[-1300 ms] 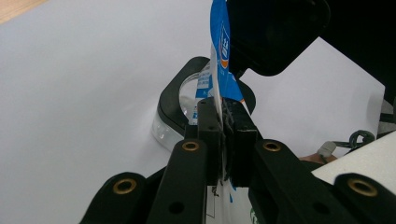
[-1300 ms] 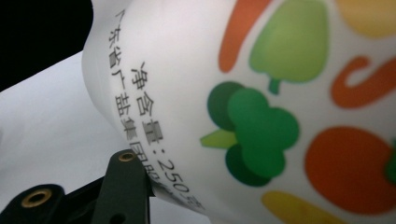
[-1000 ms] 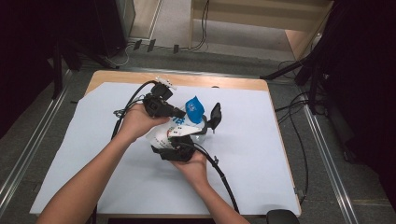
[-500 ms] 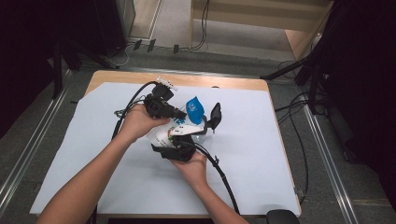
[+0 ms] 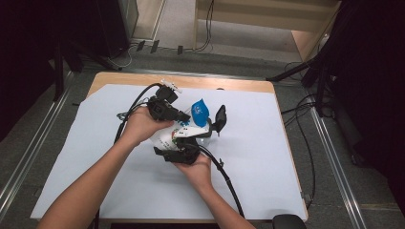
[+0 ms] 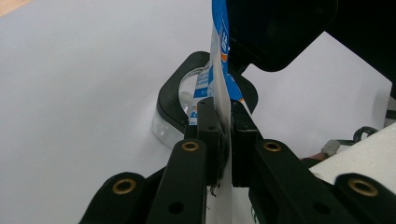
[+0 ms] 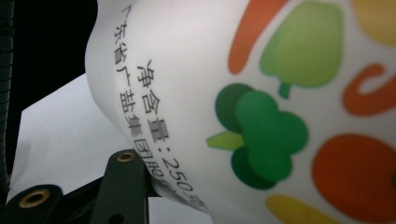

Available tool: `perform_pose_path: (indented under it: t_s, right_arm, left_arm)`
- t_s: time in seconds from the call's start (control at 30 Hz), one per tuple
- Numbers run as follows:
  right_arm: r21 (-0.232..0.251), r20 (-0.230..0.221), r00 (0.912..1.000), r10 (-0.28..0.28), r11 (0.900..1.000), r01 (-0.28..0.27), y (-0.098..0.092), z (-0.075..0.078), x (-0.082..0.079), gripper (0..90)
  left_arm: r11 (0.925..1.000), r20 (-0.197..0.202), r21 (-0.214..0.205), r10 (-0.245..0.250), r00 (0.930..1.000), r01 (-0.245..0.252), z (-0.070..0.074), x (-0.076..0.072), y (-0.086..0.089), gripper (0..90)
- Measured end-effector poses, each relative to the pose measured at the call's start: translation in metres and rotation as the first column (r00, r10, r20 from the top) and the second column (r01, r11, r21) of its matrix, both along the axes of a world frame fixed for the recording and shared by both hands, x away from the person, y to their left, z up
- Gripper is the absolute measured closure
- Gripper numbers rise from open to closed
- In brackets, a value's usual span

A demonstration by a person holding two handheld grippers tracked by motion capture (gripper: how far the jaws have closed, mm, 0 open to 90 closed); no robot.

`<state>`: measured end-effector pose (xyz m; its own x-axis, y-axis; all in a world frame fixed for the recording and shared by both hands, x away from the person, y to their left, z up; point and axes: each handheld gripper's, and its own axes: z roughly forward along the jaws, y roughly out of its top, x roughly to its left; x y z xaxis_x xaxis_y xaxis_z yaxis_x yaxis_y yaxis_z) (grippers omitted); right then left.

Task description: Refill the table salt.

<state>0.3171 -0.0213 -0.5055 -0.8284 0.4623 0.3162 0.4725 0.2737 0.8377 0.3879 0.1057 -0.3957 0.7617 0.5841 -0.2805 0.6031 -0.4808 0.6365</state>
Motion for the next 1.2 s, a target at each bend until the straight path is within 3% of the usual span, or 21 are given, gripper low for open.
perform_pose_path:
  t_s: [0.53, 0.77, 1.2]
  right_arm:
    - [0.045, -0.036, 0.9991, -0.02, 0.9987, 0.022, -0.0022, 0.0018, 0.0014, 56.5]
    - [0.07, -0.042, 0.999, -0.016, 0.9973, 0.019, -0.0045, 0.0041, 0.0022, 56.5]
    - [0.03, -0.016, 0.9998, -0.007, 0.9995, 0.008, -0.002, 0.0051, 0.0019, 54.0]
  left_arm:
    - [0.9999, -0.014, 0.002, -0.016, 0.9998, 0.016, 0.0, -0.0002, -0.0018, 83.4]
    - [1.0, -0.018, 0.001, -0.009, 0.9998, 0.009, 0.0018, -0.0004, 0.0005, 86.2]
    - [1.0, -0.038, 0.001, 0.008, 0.9993, -0.008, 0.0019, 0.0008, -0.0012, 87.8]
